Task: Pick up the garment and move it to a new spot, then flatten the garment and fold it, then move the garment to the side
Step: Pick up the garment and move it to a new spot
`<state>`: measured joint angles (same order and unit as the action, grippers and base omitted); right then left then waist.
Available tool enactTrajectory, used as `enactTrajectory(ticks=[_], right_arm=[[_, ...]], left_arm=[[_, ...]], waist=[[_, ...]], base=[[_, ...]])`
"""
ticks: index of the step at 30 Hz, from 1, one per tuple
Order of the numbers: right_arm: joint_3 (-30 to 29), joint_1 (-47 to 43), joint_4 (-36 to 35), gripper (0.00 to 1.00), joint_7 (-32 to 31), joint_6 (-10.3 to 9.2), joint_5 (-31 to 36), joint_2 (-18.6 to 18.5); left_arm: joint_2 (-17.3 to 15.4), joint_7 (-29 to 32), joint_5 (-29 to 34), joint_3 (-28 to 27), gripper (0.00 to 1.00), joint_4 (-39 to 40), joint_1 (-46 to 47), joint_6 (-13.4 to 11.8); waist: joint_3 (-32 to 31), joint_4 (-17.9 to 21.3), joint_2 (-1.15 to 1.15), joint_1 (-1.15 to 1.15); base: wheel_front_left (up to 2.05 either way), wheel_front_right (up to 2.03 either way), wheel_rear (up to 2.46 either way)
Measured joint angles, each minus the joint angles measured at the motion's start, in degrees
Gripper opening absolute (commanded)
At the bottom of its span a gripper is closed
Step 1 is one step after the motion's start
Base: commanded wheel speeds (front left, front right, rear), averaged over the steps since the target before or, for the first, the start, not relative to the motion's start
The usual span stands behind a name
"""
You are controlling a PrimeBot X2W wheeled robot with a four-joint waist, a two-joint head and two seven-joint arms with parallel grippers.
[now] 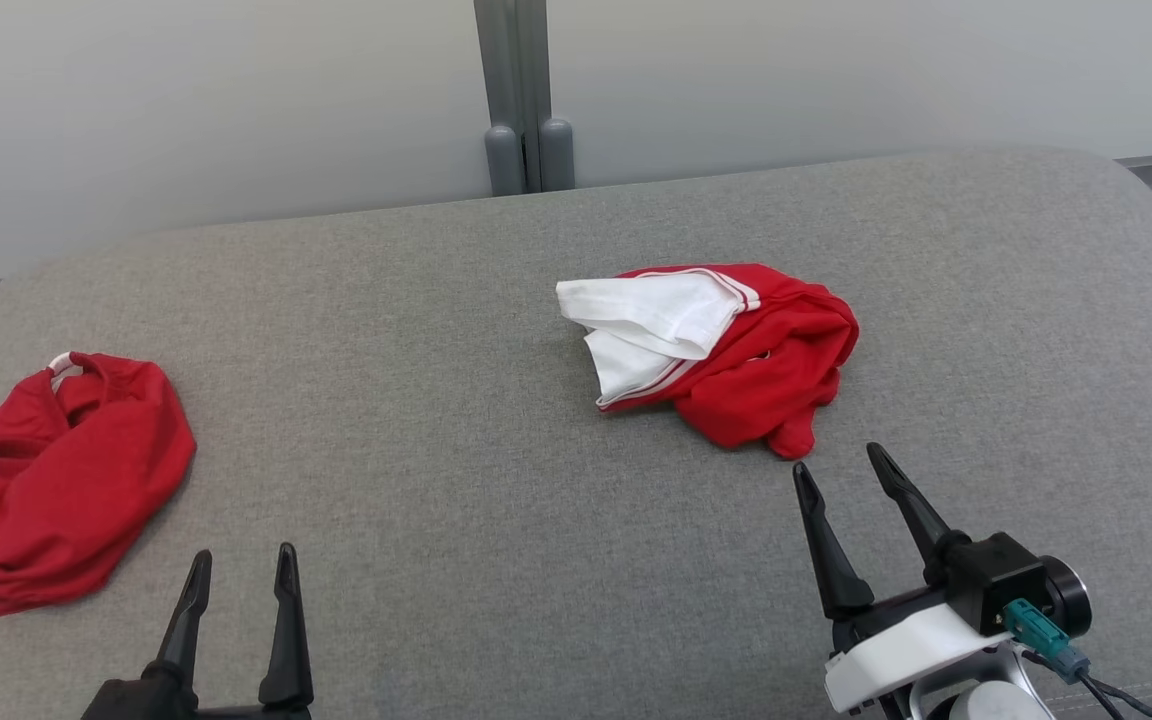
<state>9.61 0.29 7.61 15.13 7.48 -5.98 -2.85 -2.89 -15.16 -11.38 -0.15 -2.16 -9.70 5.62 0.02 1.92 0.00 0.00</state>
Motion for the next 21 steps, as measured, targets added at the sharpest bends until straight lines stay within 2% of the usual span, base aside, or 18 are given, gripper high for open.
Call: enactTrajectory(ticks=[21], right_arm=[[0.3,0.0,0.5,1.00,0.0,0.00,-0.5,0.0]], left_arm=[[0.0,0.0,0.4,1.1,1.00,-1.3,0.1,0.4]], waist=[[0.5,0.0,0.00,0.00]], base=[[0.00,0.00,0.00]])
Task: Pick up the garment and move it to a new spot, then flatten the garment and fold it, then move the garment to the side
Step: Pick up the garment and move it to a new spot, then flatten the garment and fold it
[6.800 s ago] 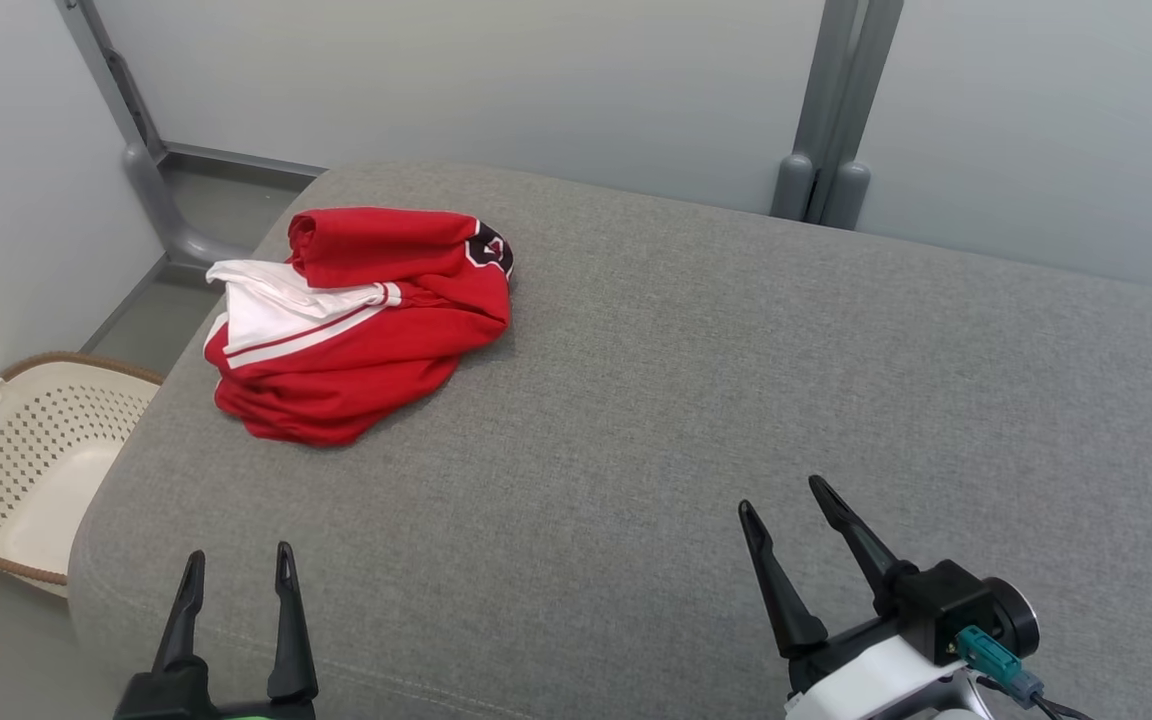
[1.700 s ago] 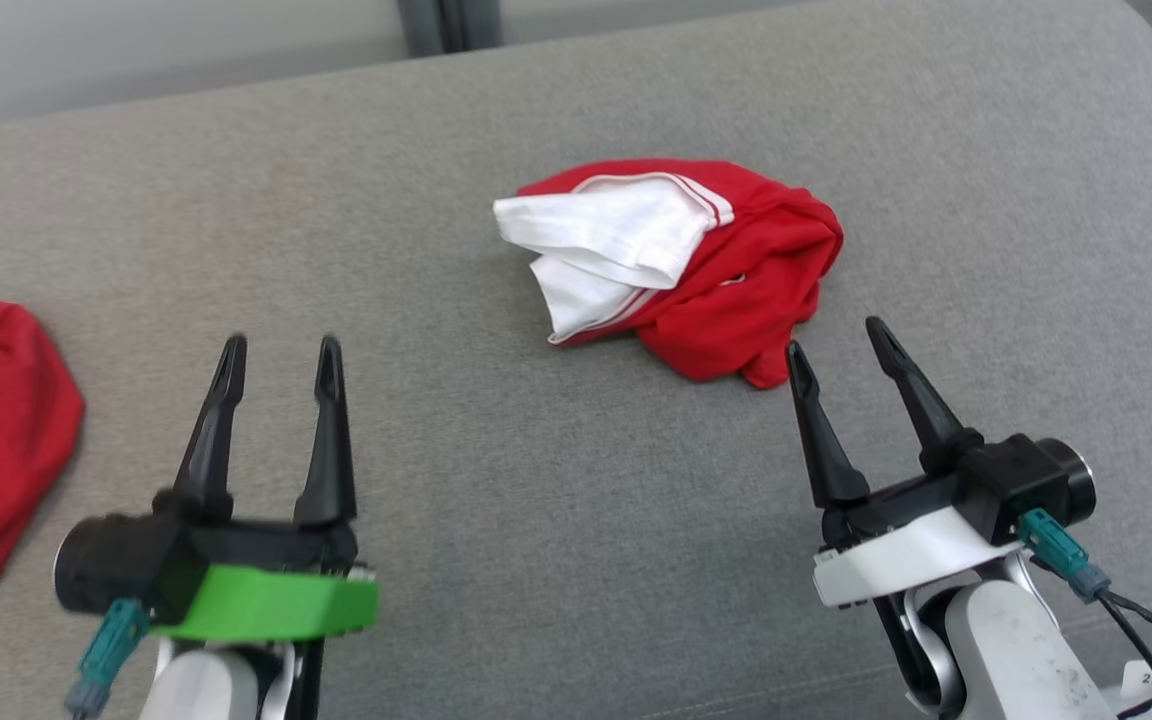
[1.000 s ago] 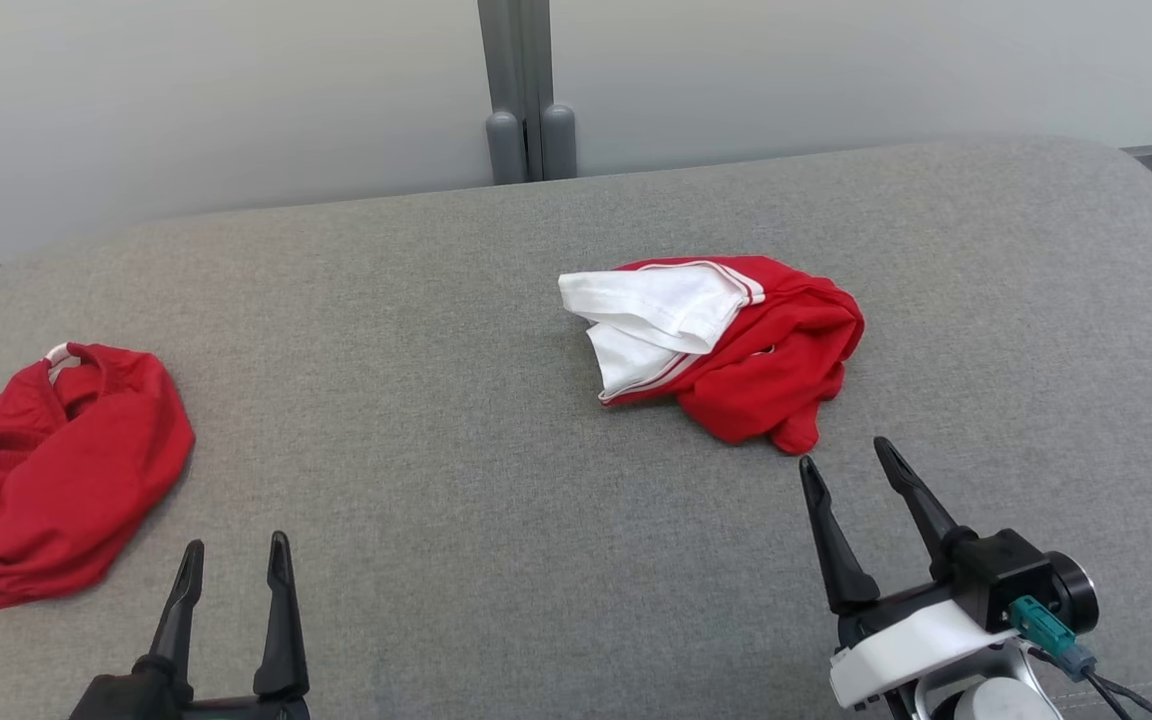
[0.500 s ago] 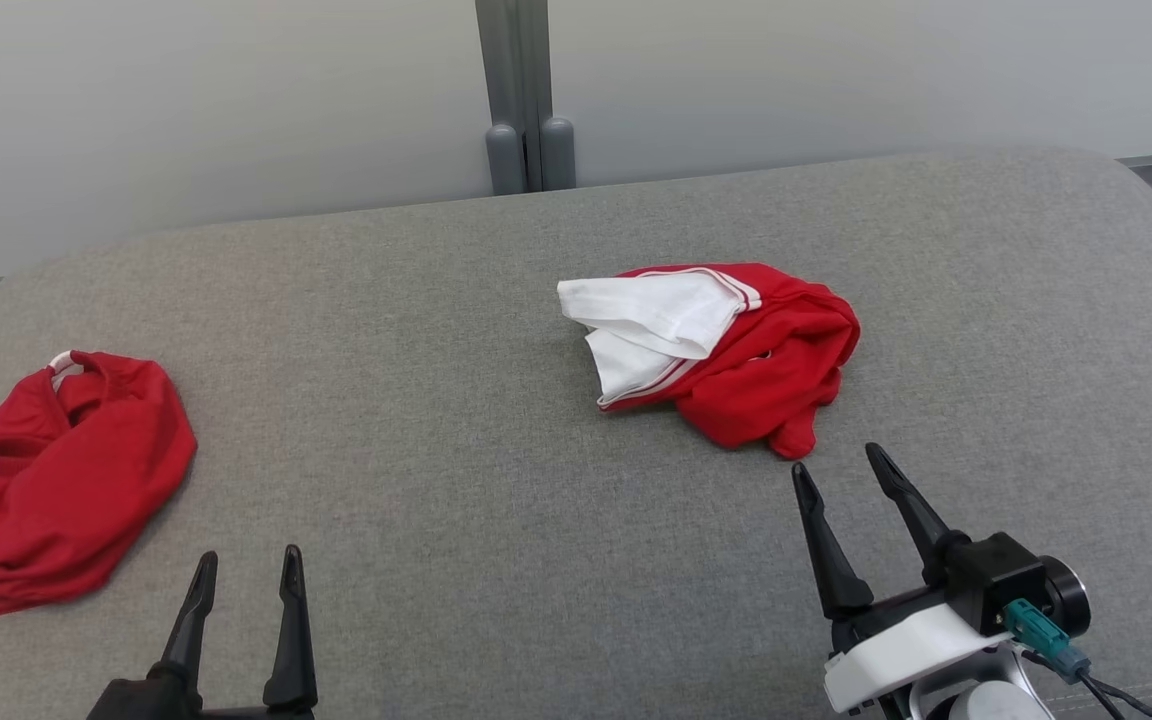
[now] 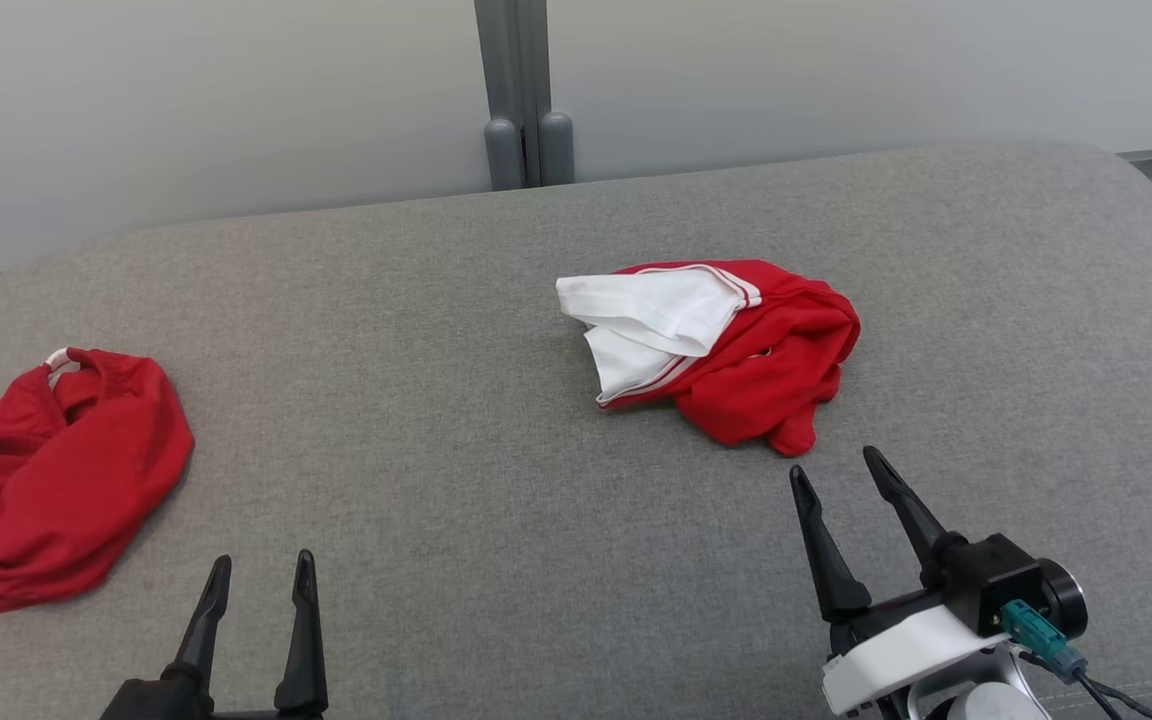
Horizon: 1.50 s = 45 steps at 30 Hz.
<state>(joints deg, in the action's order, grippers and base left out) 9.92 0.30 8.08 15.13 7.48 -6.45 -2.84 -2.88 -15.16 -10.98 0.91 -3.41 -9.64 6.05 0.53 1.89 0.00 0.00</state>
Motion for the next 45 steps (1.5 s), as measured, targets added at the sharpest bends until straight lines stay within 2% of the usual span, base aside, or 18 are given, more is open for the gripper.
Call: enactTrajectory(ticks=[8,14,18,24,30,41,42,43,44,45], right_arm=[[0.0,0.0,0.0,1.00,0.0,0.00,0.0,0.0],[0.3,0.7,0.0,1.00,0.0,0.00,0.4,0.0],[0.6,2.1,-0.3,1.00,0.0,0.00,0.9,0.0],[-0.2,6.0,-1.2,1.00,0.0,0.00,1.4,0.0],[-1.4,8.9,-2.1,1.00,0.0,0.00,2.0,0.0],[-2.0,11.9,-3.0,1.00,0.0,0.00,1.5,0.0],[-1.9,11.9,-3.0,1.00,0.0,0.00,1.4,0.0],[-1.8,12.0,-3.0,1.00,0.0,0.00,1.3,0.0],[-1.8,12.1,-3.0,1.00,0.0,0.00,1.1,0.0],[-1.8,12.1,-3.0,1.00,0.0,0.01,1.0,0.0]], left_arm=[[0.0,0.0,0.0,0.5,1.00,-0.1,0.0,0.0],[0.0,0.0,1.1,3.3,1.00,-2.3,2.4,0.5],[0.1,0.0,5.1,6.8,1.00,-6.2,7.8,1.1],[-1.7,0.0,6.6,13.4,1.00,-11.7,19.9,1.3],[-4.2,0.0,3.1,23.6,1.00,-18.4,30.0,1.3],[-6.9,0.0,-0.3,33.3,1.00,-24.5,41.2,1.4],[-7.3,0.0,-0.3,34.0,0.83,-24.6,41.8,1.4],[-7.5,0.0,-0.4,34.7,0.43,-24.4,42.3,1.4],[-7.8,0.0,-0.4,35.1,0.12,-24.0,42.8,1.4],[-7.9,0.0,-0.5,35.6,0.00,-23.8,43.3,1.4]], waist=[[0.2,0.4,0.00,0.00],[1.1,0.9,0.00,0.00],[2.8,1.5,0.00,0.00],[7.4,2.5,0.00,0.00],[13.2,3.8,0.00,0.00],[21.7,6.8,0.00,0.00],[22.1,7.2,0.00,0.00],[22.5,7.7,0.00,0.00],[22.8,8.1,0.00,0.00],[23.1,8.5,0.00,-0.01]], base=[[0.00,0.00,0.00],[0.00,0.00,0.00],[0.00,0.00,0.00],[0.00,0.00,0.00],[0.00,0.00,0.00],[0.00,0.00,0.00],[0.00,0.00,0.00],[0.00,0.00,0.00],[0.00,0.00,0.00],[0.00,0.00,0.00]])
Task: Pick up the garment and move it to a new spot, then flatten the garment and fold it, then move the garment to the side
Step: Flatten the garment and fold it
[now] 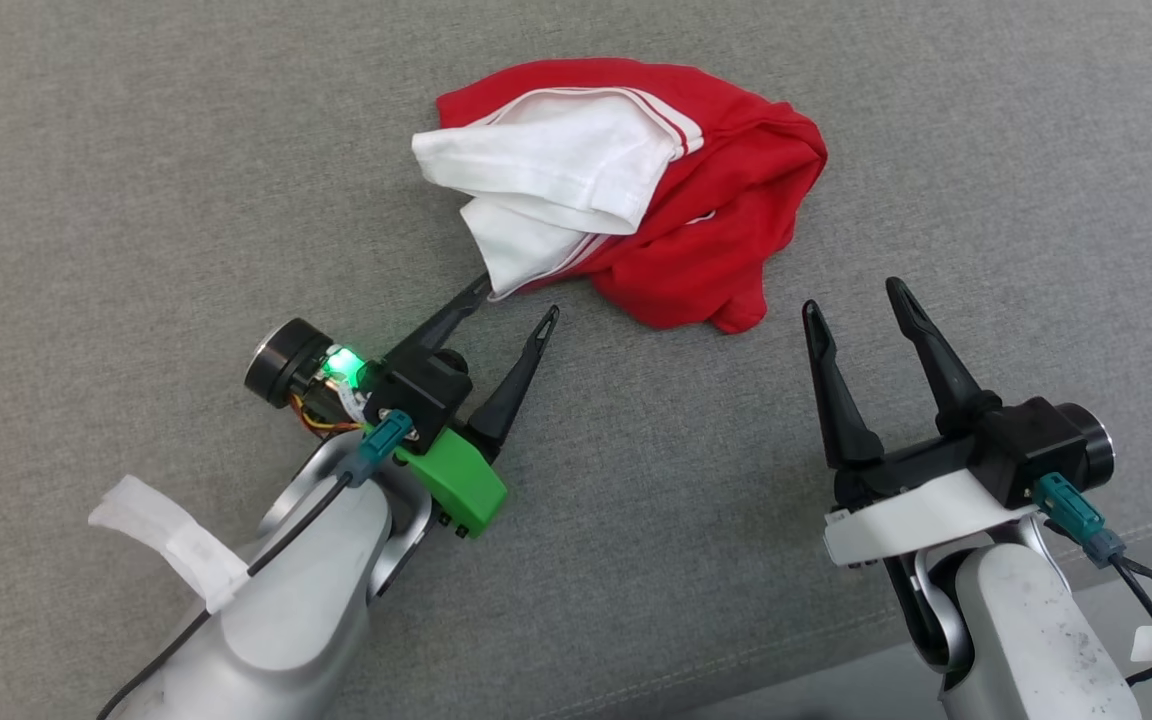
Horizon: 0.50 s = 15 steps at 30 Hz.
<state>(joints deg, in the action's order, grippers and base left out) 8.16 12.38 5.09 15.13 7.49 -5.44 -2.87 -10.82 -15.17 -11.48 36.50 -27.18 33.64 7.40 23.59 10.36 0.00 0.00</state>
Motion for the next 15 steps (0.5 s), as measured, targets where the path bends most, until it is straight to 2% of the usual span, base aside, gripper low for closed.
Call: enactTrajectory(ticks=[8,12,15], right_arm=[[1.3,0.1,0.5,1.00,0.0,-0.01,-1.7,0.0],[2.8,0.0,1.1,1.00,0.0,-0.01,-2.7,0.0],[4.9,-0.1,1.3,1.00,0.0,0.00,-4.4,0.1]], left_arm=[[-2.6,0.0,0.0,4.1,0.00,3.7,2.7,0.0],[-3.4,0.0,-1.0,9.2,0.00,6.5,7.7,0.0],[-5.4,0.0,-3.3,13.1,0.00,6.2,13.5,0.1]], waist=[[-0.3,2.5,0.00,0.00],[-1.8,3.6,0.00,0.00],[-2.8,5.1,0.00,0.00]], base=[[0.00,0.00,0.00],[0.00,0.00,0.00],[0.00,0.00,0.00]])
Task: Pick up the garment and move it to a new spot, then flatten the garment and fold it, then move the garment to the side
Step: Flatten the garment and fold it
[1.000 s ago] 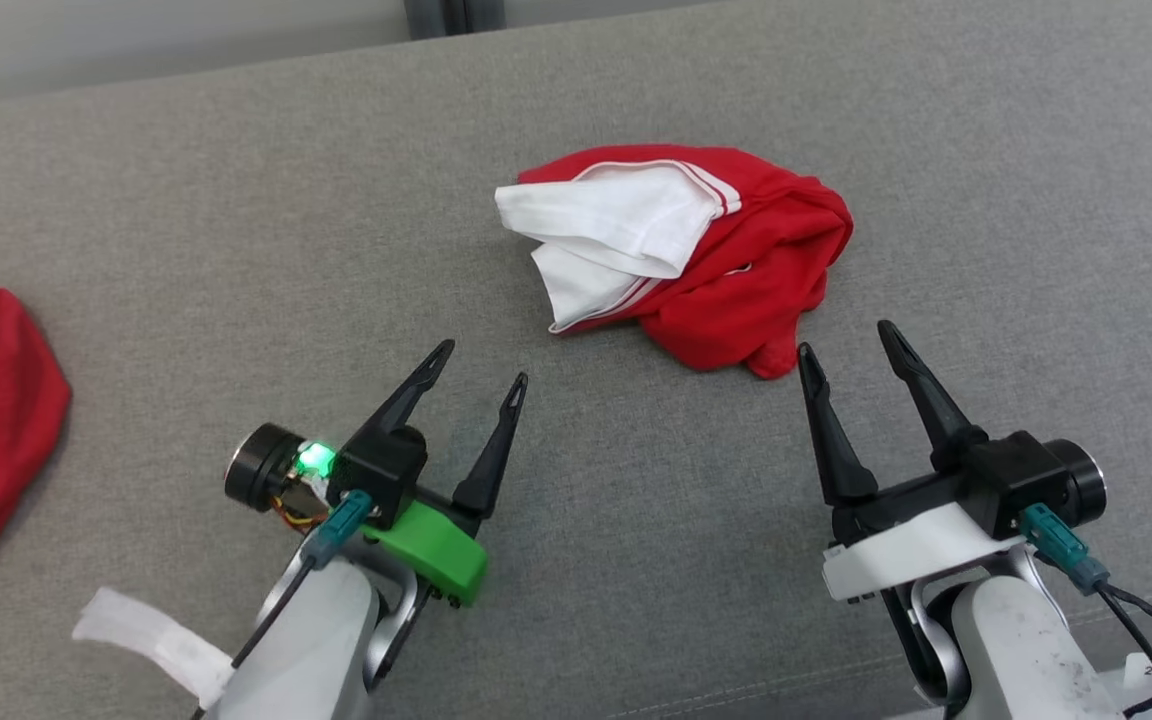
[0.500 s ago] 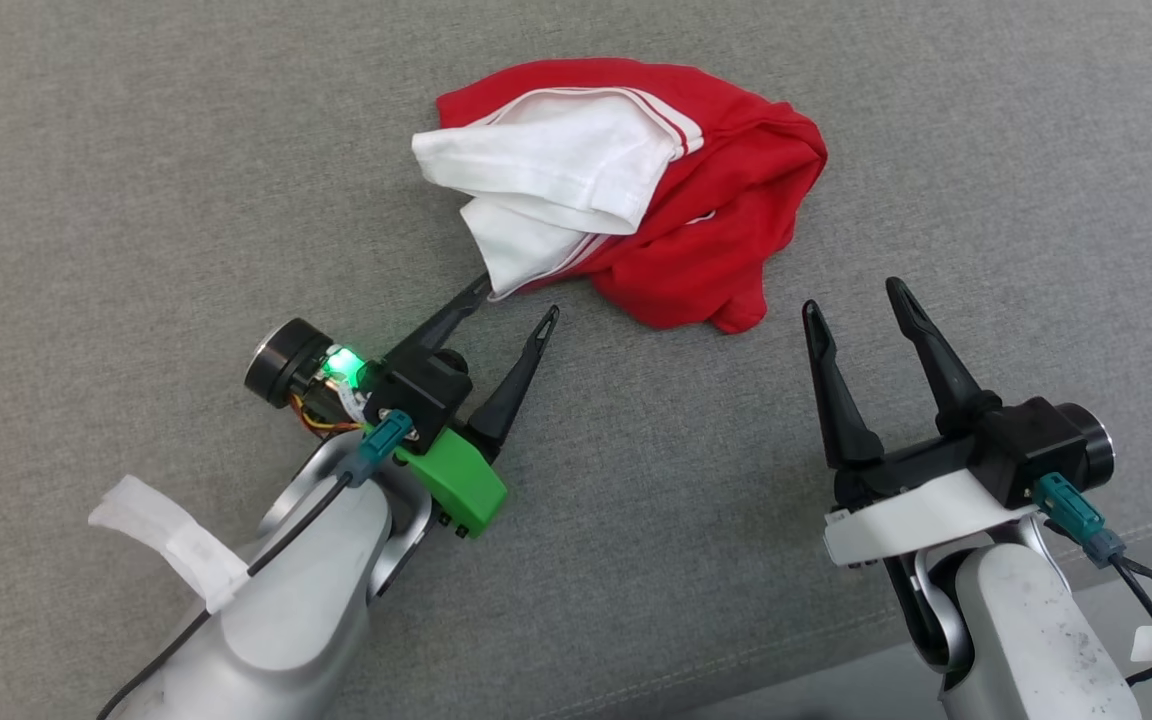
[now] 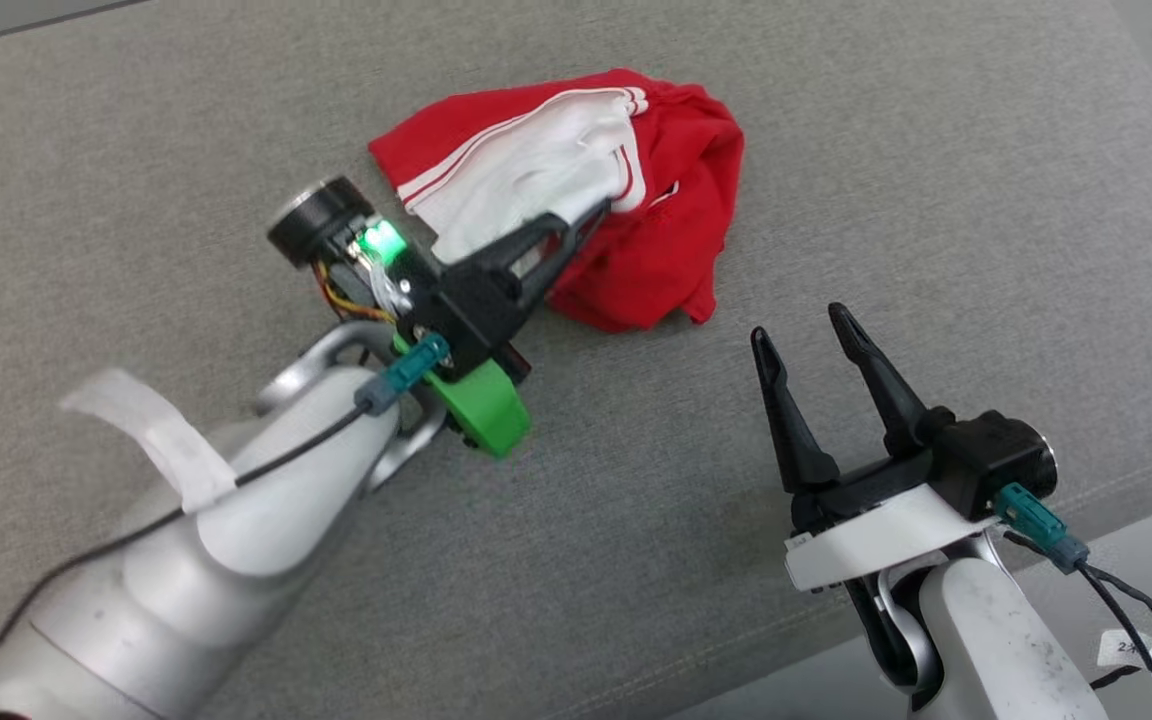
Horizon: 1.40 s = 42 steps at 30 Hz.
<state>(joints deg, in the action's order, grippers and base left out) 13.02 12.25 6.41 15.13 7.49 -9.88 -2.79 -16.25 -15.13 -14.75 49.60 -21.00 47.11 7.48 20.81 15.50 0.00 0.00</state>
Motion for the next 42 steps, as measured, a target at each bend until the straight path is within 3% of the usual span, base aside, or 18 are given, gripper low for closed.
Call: enactTrajectory(ticks=[11,15,19,23,26,30,33,36,38,42], right_arm=[[2.1,-0.9,-0.1,1.00,0.0,-0.01,-4.7,-0.1],[1.4,-1.2,-0.5,1.00,0.0,-0.01,-5.0,-0.1],[0.0,-1.4,-0.5,1.00,0.0,-0.01,-4.5,-0.1],[-1.6,-1.4,-0.4,1.00,0.0,-0.01,-3.8,-0.1],[-2.3,-1.4,-0.4,1.00,0.0,-0.01,-3.2,-0.1],[-4.0,-1.5,-0.4,1.00,0.0,-0.01,-2.3,-0.1],[-5.3,-1.6,-0.4,1.00,0.0,-0.01,-0.9,-0.1],[-6.4,-1.8,-0.3,1.00,0.0,-0.01,0.4,-0.1],[-7.0,-1.9,-0.2,1.00,0.0,-0.01,1.2,-0.1],[-7.3,-1.9,-0.2,1.00,0.0,-0.01,2.6,-0.1]], left_arm=[[-3.3,0.0,-7.3,12.8,0.00,-6.1,34.1,0.0],[-2.9,0.0,-7.7,12.5,0.00,-7.0,43.3,0.0],[-2.4,-0.1,-6.7,9.3,0.00,-6.4,47.3,0.0],[-4.4,-0.1,-9.5,9.0,0.00,-5.1,40.8,0.0],[-8.6,0.0,-12.3,9.7,0.00,-2.9,29.4,-0.5],[-13.8,0.0,-17.0,9.1,0.00,3.3,11.6,-4.6],[-15.7,0.0,-18.4,7.1,0.00,9.2,-0.5,-8.0],[-15.6,0.0,-15.2,4.6,0.00,15.5,-9.8,-10.8],[-15.1,0.0,-9.6,3.5,0.00,18.3,-15.0,-12.3],[-12.3,0.0,-5.0,2.8,0.00,18.3,-23.0,-11.7]], waist=[[-2.8,7.9,0.00,0.00],[-3.5,9.7,0.00,0.00],[-3.9,9.0,0.00,0.00],[-4.2,6.7,0.00,0.00],[-4.3,4.4,0.00,0.00],[-4.4,1.7,0.00,0.00],[-4.3,-0.2,0.00,0.00],[-4.1,-2.0,0.00,0.00],[-3.9,-3.4,0.00,0.00],[-3.6,-5.6,0.00,0.00]], base=[[0.00,0.00,0.00],[0.00,0.00,0.00],[0.00,0.00,0.00],[0.00,0.00,0.00],[0.00,0.00,0.00],[0.00,0.00,0.00],[0.00,0.00,0.00],[0.00,0.00,0.00],[0.00,0.00,0.00],[0.00,0.00,0.00]])
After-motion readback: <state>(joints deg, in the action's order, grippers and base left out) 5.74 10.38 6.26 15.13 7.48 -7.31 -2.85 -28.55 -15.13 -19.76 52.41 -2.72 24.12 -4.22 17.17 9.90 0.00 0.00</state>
